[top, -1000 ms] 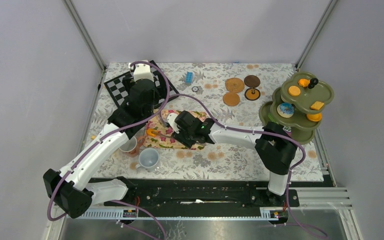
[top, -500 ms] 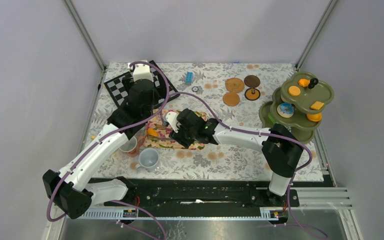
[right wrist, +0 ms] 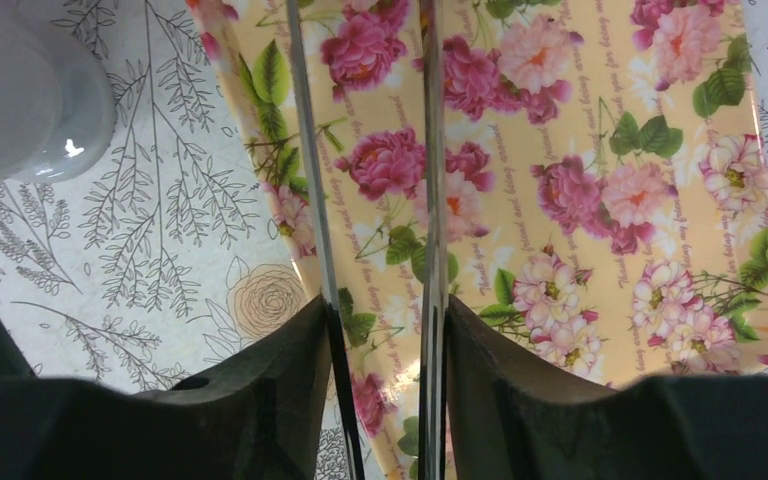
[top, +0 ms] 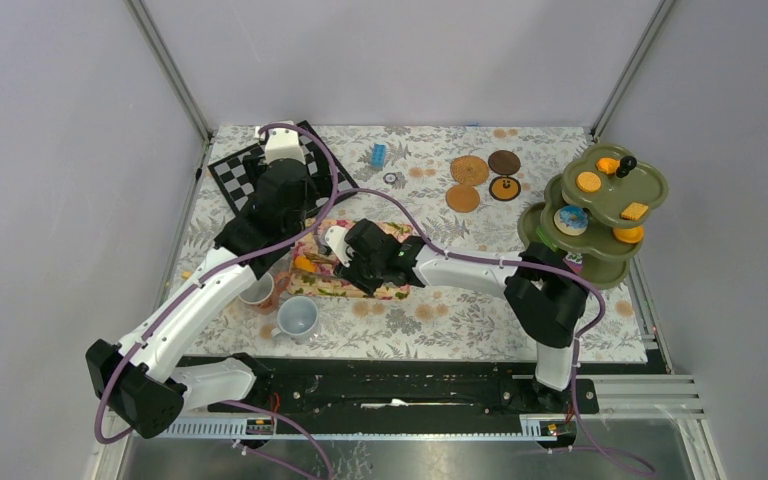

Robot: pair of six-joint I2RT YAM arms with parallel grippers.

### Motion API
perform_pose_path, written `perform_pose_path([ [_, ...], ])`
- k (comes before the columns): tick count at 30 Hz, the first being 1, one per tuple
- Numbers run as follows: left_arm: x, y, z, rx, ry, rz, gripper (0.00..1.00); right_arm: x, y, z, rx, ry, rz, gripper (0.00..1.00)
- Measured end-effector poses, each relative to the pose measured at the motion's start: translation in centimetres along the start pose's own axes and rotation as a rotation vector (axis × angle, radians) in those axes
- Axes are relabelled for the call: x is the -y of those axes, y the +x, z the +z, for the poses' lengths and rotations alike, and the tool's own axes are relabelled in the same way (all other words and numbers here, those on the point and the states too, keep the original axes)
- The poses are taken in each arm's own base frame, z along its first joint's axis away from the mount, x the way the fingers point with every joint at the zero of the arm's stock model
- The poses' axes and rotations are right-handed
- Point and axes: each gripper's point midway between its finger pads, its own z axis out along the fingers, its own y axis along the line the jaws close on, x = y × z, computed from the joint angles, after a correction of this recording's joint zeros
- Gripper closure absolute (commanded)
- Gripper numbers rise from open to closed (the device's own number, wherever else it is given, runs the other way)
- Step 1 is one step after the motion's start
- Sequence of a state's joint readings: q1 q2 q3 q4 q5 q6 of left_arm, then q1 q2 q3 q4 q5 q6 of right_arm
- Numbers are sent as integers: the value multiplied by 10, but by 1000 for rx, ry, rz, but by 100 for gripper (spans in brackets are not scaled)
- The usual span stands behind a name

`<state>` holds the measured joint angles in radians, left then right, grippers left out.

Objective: Serve the afternoon tea

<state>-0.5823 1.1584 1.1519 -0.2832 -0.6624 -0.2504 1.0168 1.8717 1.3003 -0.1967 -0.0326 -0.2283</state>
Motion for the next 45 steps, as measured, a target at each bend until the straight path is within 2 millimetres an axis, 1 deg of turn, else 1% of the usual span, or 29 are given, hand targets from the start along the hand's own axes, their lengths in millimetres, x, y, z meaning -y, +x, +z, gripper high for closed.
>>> perform_pose_path([
  [4,-1,-1,0,2,-3,7,1,1,1,2,-10,18,-4,61],
  [10,-2,-7,-3,21,4,1,1,4,2,1,-15,40,-2,65],
  [15,-1,-11,-4,33,9,-7,1,7,4,1,-13,67,23,71],
  [18,0,-13,-3,42,13,-9,1,7,7,-3,-6,79,44,73],
  [22,1,-18,-3,60,18,-15,1,9,8,-13,20,101,71,74],
  [27,2,-30,-6,102,28,-37,1,11,12,-36,68,135,110,76],
  [32,-2,-50,-17,177,44,-82,1,10,19,-52,109,153,162,77],
  [35,-8,-59,-25,220,51,-108,1,8,27,-54,113,157,209,78],
  [37,-12,-61,-30,243,53,-124,1,8,35,-54,105,171,244,78],
  [40,-18,-60,-37,263,57,-138,1,12,44,-54,86,209,298,78],
  [43,-22,-59,-42,277,61,-146,1,20,46,-66,85,270,350,78],
  [45,-24,-61,-47,289,66,-156,1,28,44,-80,95,321,380,78],
])
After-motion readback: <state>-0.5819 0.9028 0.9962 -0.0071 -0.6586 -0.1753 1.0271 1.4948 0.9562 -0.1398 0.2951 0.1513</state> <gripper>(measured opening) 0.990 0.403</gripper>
